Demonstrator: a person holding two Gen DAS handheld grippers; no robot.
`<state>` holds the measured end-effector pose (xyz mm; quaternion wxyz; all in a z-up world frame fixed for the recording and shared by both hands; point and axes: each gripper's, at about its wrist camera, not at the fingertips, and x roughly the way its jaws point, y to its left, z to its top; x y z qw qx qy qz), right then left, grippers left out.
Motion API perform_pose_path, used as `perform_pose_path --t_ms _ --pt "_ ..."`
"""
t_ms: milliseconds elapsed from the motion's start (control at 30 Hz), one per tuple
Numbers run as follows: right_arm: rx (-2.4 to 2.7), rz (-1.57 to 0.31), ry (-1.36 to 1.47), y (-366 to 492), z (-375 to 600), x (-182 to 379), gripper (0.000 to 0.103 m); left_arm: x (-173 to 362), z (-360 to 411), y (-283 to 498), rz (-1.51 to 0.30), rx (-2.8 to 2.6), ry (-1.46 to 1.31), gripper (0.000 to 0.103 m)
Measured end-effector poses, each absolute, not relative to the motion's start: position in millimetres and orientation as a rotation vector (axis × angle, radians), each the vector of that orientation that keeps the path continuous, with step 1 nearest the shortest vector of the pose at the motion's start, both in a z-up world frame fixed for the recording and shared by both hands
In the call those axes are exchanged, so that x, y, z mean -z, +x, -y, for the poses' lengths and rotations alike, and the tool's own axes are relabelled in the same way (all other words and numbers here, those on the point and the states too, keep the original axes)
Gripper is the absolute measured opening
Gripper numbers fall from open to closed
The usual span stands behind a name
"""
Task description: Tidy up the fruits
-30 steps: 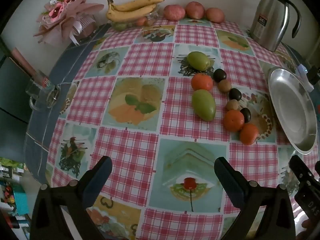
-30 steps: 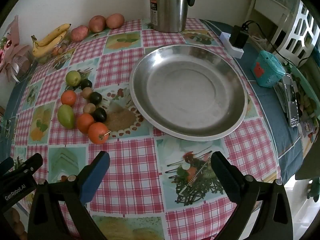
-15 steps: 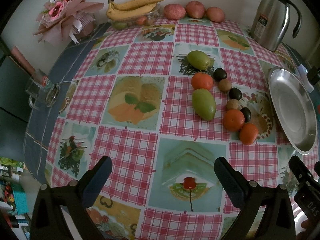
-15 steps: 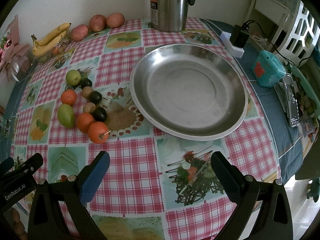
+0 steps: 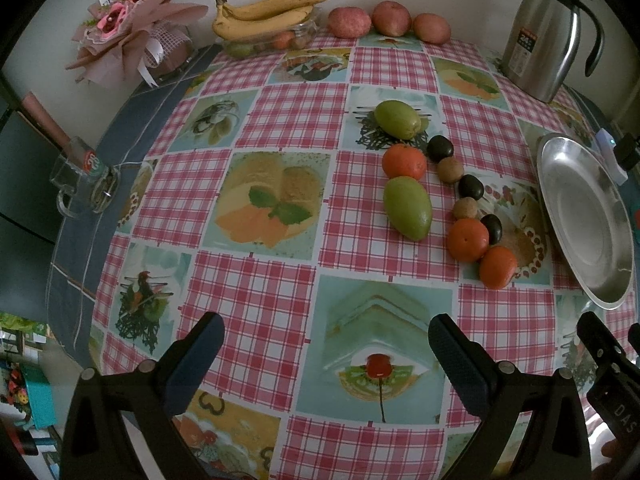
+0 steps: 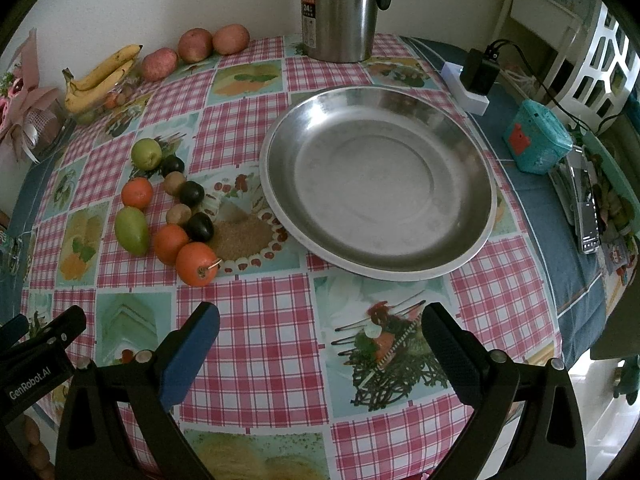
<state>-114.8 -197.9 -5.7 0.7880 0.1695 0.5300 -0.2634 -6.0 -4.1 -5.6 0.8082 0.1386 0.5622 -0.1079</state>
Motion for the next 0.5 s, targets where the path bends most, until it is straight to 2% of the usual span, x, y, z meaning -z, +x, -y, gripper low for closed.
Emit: perform_pose_path --t_ms 500 --pt "0.567 -1.147 0.366 -113.5 198.4 6.1 0.101 5.6 4.2 -5.2 -1.205 0.234 0.297 0.103"
